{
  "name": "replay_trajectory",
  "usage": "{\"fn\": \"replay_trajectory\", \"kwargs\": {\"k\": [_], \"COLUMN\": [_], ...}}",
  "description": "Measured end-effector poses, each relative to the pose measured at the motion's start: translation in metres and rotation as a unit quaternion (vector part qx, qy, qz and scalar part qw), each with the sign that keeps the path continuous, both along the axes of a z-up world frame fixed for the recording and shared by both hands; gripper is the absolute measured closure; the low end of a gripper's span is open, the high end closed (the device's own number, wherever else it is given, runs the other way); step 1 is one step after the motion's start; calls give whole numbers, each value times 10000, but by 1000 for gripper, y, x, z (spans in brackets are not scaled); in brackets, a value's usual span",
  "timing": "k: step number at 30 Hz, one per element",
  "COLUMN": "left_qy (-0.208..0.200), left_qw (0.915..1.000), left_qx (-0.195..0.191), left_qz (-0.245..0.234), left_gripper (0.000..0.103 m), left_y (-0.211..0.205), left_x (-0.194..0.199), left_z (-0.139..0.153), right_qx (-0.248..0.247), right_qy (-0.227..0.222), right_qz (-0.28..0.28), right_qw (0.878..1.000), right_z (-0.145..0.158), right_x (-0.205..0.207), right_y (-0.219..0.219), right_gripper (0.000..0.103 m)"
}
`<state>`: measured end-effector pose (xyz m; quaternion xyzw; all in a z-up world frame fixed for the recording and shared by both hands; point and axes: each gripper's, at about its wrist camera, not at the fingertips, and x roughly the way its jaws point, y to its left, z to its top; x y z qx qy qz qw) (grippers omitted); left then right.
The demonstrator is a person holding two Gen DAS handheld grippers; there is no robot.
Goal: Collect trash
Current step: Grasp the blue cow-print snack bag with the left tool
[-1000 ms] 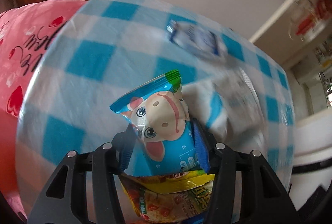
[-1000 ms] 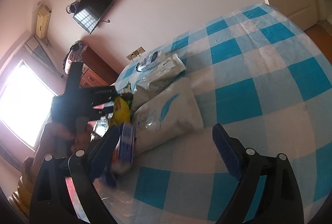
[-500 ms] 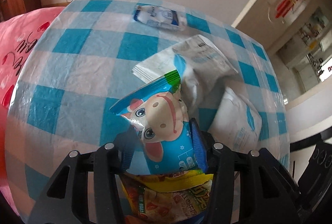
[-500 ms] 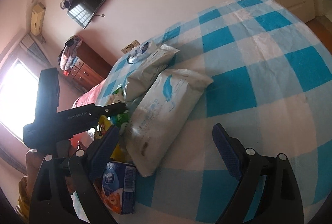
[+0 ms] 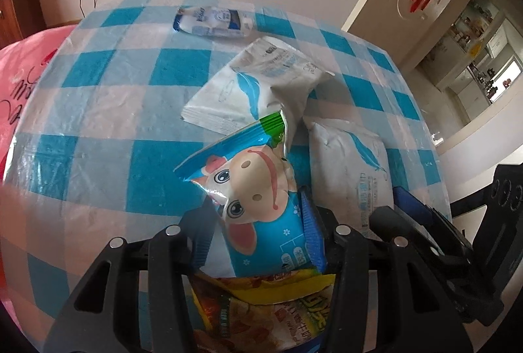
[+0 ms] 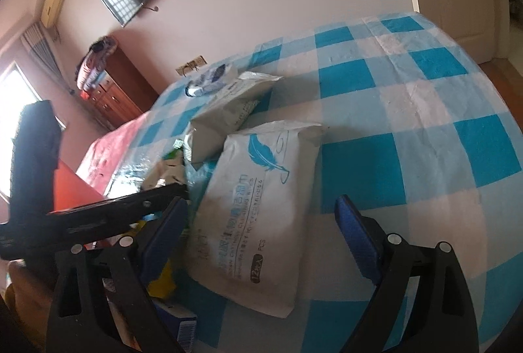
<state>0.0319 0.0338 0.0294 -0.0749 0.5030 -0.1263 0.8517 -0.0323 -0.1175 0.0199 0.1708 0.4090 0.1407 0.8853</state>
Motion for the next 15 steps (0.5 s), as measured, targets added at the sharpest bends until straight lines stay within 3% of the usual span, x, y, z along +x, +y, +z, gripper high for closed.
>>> {"fn": "replay_trajectory", "kwargs": {"k": [7,15], "left_qy": [-365,-625], "left_qw": [9991,9969], "left_qx": [74,-175], "left_qz": [221,454], "left_gripper": [54,54], "left_y": [17,38], "left_x": [-12,-18], "left_z": [12,22], "right_qx": [-524,-1366], "right_qy": [-15,33], "right_qz": [97,128], "right_qw": [9986,9905], "right_z": [-1,-5], "right_x": [7,14], "right_y": [20,46], "right_gripper": [9,6]}}
